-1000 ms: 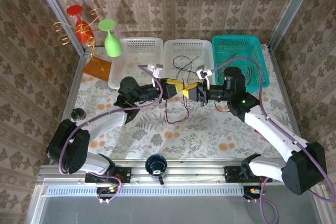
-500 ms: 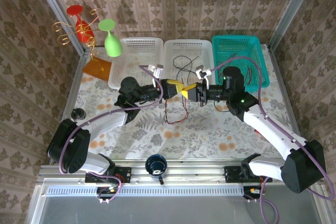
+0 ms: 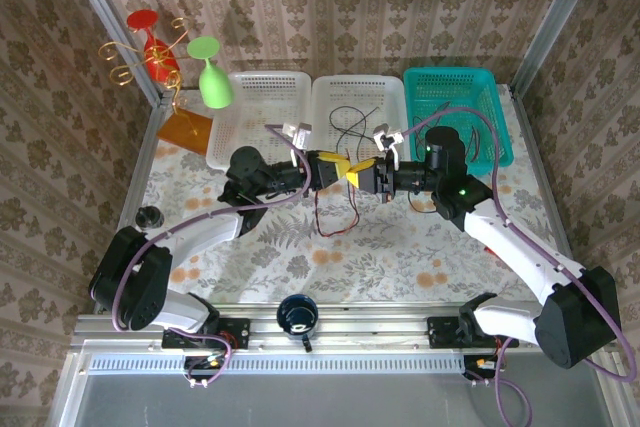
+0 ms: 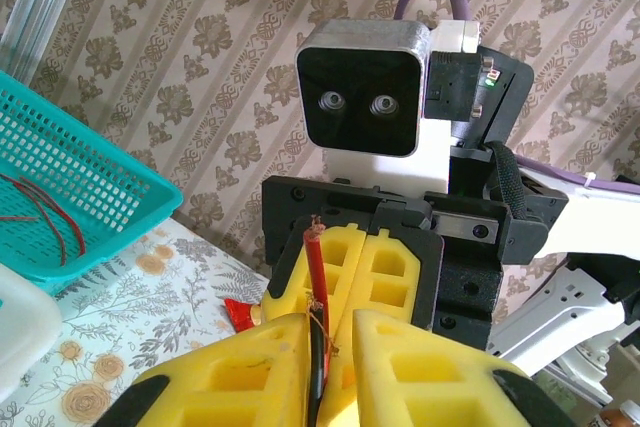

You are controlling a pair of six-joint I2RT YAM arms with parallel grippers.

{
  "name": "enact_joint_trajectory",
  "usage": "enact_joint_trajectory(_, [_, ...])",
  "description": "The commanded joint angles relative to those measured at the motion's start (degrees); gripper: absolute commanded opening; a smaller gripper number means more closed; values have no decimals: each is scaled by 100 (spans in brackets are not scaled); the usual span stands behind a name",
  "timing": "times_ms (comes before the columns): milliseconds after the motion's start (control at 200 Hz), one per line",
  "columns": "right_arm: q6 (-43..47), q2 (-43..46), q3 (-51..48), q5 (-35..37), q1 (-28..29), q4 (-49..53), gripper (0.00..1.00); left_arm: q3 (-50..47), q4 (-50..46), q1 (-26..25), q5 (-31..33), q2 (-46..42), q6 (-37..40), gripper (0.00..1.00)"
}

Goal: Untangle the cables

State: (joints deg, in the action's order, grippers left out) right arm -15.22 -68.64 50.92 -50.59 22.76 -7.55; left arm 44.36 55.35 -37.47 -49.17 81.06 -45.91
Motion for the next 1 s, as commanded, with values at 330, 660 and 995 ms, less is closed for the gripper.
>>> enact_joint_trajectory(330, [-35,51,164,-118,-41,-36,0,79,55,-23,-19,-28,2,2])
enact_joint_trajectory(660, [-135,193,32,-19,-155,-121,21,68,-101,-14,46,-108,101,0])
enact_joint_trajectory(995, [-32,102,-24,-21,-172,30,24,79,-146,8,41,-143,96,0])
